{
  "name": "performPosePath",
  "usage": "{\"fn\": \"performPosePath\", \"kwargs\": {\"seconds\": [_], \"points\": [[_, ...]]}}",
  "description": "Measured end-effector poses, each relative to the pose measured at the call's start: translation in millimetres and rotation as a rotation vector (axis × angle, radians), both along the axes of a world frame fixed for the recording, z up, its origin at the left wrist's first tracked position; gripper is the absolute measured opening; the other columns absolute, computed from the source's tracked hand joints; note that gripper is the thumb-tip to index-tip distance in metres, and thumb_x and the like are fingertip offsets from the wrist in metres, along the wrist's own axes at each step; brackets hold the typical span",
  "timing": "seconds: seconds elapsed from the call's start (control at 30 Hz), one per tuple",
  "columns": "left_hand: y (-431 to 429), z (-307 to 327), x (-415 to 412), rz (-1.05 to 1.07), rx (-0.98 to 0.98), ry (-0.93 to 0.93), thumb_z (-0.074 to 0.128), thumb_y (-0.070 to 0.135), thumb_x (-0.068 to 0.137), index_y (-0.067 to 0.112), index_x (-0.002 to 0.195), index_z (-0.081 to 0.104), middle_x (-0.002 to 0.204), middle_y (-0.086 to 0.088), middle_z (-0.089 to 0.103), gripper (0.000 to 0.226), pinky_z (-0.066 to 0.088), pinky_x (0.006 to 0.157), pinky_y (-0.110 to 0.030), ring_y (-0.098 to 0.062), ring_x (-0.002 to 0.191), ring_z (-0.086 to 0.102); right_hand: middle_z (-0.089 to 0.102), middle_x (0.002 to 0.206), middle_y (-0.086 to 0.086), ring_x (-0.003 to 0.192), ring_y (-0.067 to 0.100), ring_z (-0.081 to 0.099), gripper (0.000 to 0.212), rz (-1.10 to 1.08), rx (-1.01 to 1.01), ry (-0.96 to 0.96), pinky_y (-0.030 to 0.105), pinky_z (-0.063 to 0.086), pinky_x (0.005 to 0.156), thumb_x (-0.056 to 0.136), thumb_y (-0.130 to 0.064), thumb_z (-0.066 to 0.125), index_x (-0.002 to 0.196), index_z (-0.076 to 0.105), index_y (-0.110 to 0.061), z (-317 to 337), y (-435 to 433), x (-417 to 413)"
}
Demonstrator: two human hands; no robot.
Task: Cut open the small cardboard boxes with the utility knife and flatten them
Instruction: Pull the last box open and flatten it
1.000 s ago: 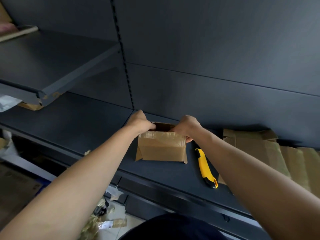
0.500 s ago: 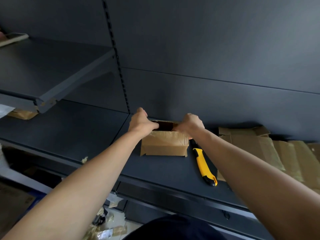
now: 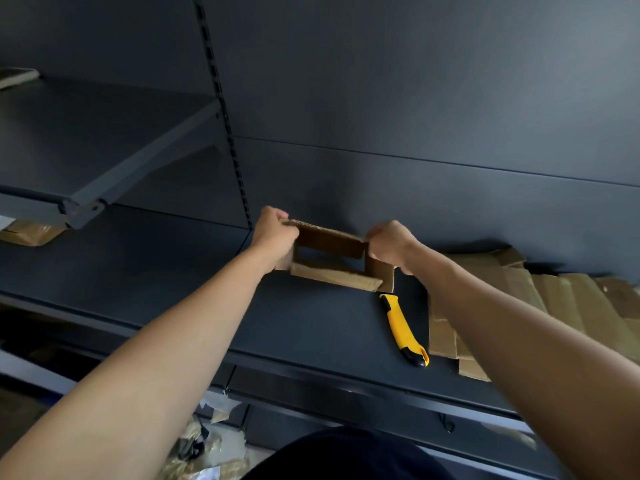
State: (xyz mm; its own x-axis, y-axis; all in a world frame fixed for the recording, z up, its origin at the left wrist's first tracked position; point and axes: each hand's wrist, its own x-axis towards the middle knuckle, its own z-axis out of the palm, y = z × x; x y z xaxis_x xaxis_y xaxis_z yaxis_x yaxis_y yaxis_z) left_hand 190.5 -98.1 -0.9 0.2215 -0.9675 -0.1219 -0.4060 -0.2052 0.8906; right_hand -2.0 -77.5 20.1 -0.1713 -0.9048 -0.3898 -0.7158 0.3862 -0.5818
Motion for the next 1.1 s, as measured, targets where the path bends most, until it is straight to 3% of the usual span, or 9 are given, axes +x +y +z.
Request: {"fn": "performPosePath", "kwargs": {"seconds": [0.13, 0.27, 0.37, 0.43, 0.53, 0.6, 0.8, 0.97, 1.1], "points": [[-1, -10, 7, -0.030, 0.095, 0.159, 0.043, -0.005, 0.087, 0.017, 0.086, 0.066, 0.105, -0.008, 0.064, 0.032, 0.049, 0.090, -0.034, -0.023, 0.102, 0.058, 0.056, 0.124, 0.017, 0.097, 0.027, 0.060, 0.047, 0.101, 0.194, -0.322, 0.042, 0.054, 0.085, 0.083, 0.011, 0.051, 0.125, 0.053, -0.010, 3, 6, -9], [5, -8, 10, 0.110, 0.211, 0.422, 0.039, 0.006, 0.088, 0.021, 0.083, 0.071, 0.104, -0.009, 0.065, 0.036, 0.050, 0.087, -0.038, -0.028, 0.100, 0.059, 0.050, 0.132, 0.009, 0.122, 0.033, 0.048, 0.029, 0.097, 0.311, -0.474, 0.052, 0.044, 0.098, 0.091, -0.034, 0.061, 0.114, 0.055, -0.018, 2, 5, -14], [9, -5, 14, 0.132, 0.320, 0.619, 0.043, 0.026, 0.086, 0.018, 0.086, 0.070, 0.102, -0.014, 0.066, 0.027, 0.047, 0.090, -0.045, -0.032, 0.093, 0.059, 0.053, 0.128, 0.012, 0.116, 0.037, 0.053, 0.039, -0.017, 0.257, -0.444, 0.051, 0.049, 0.093, 0.095, -0.038, 0.054, 0.121, 0.057, -0.009, -10, 2, -10], [12, -7, 17, 0.088, 0.378, 0.615, 0.052, 0.038, 0.085, 0.021, 0.099, 0.063, 0.111, -0.014, 0.062, 0.025, 0.044, 0.090, -0.052, -0.034, 0.099, 0.058, 0.054, 0.124, 0.013, 0.105, 0.037, 0.059, 0.038, -0.061, 0.264, -0.461, 0.052, 0.053, 0.088, 0.095, -0.033, 0.055, 0.124, 0.057, -0.009, -19, 2, -8], [14, -18, 24, 0.007, 0.470, 0.698, 0.061, 0.056, 0.080, 0.024, 0.134, 0.041, 0.129, -0.017, 0.050, 0.065, 0.031, 0.097, -0.066, -0.044, 0.117, 0.049, 0.040, 0.143, 0.017, 0.118, 0.044, 0.051, 0.060, -0.091, 0.362, -0.489, 0.051, 0.053, 0.084, 0.090, -0.033, 0.064, 0.140, 0.041, -0.012, -29, 6, -4], [16, -23, 26, -0.030, 0.500, 0.791, 0.061, 0.068, 0.074, 0.024, 0.134, 0.041, 0.126, -0.017, 0.053, 0.077, 0.039, 0.089, -0.064, -0.042, 0.115, 0.052, 0.032, 0.149, 0.017, 0.121, 0.046, 0.047, 0.072, -0.133, 0.414, -0.556, 0.054, 0.051, 0.086, 0.086, -0.033, 0.069, 0.144, 0.032, -0.013, -36, 11, -2], [19, -23, 26, 0.010, 0.507, 0.728, 0.064, 0.036, 0.081, 0.026, 0.102, 0.061, 0.116, -0.014, 0.059, 0.024, 0.054, 0.070, -0.051, -0.034, 0.101, 0.060, 0.027, 0.148, 0.021, 0.117, 0.051, 0.048, 0.084, -0.325, 0.424, -0.763, 0.065, 0.049, 0.082, 0.075, -0.048, 0.074, 0.142, 0.031, -0.022, -55, 13, -1], [20, -27, 29, -0.001, 0.567, 0.620, 0.050, 0.026, 0.083, 0.021, 0.121, 0.052, 0.123, -0.016, 0.054, 0.038, 0.040, 0.088, -0.063, -0.039, 0.111, 0.052, 0.053, 0.108, 0.023, 0.096, 0.037, 0.059, 0.077, -0.509, 0.483, -0.798, 0.047, 0.050, 0.076, 0.068, -0.056, 0.077, 0.119, 0.039, -0.013, -66, 16, -3], [19, -34, 37, 0.020, 0.633, 0.546, 0.045, 0.029, 0.084, 0.014, 0.120, 0.050, 0.121, -0.019, 0.054, 0.039, 0.018, 0.104, -0.068, -0.042, 0.117, 0.047, 0.059, 0.116, 0.016, 0.101, 0.032, 0.059, 0.074, -0.537, 0.473, -0.792, 0.043, 0.043, 0.081, 0.069, -0.047, 0.078, 0.123, 0.045, -0.010, -74, 20, -3]]}}
